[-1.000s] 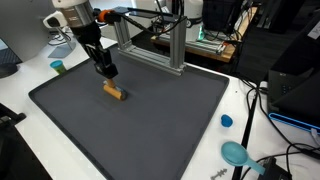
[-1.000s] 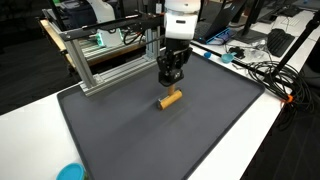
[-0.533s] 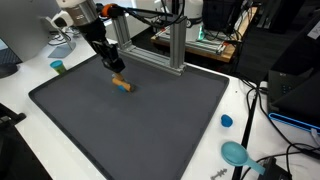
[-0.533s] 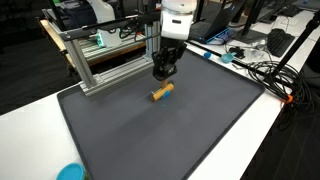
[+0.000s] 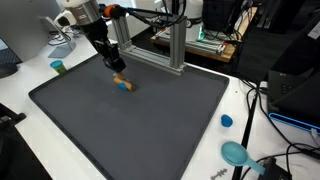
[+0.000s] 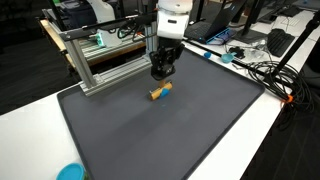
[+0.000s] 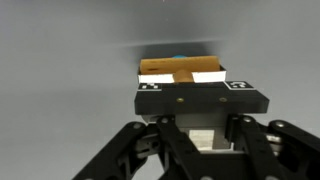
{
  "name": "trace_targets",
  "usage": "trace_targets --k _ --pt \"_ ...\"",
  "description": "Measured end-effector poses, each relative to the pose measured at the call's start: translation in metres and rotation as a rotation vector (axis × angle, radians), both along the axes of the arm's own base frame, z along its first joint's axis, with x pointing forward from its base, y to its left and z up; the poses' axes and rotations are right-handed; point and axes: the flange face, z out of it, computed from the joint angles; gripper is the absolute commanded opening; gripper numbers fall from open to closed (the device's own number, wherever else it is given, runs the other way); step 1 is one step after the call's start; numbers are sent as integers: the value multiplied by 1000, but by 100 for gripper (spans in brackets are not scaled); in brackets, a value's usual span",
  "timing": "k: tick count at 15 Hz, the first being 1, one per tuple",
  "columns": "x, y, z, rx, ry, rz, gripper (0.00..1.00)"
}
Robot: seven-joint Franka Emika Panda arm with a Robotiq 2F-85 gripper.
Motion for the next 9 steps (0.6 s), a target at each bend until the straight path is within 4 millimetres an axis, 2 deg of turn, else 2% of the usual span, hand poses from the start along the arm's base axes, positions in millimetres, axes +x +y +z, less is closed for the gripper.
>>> trace_targets --k 6,9 --pt "-5 0 1 -4 -29 -7 22" --pt "-6 -3 1 -13 -39 -71 22"
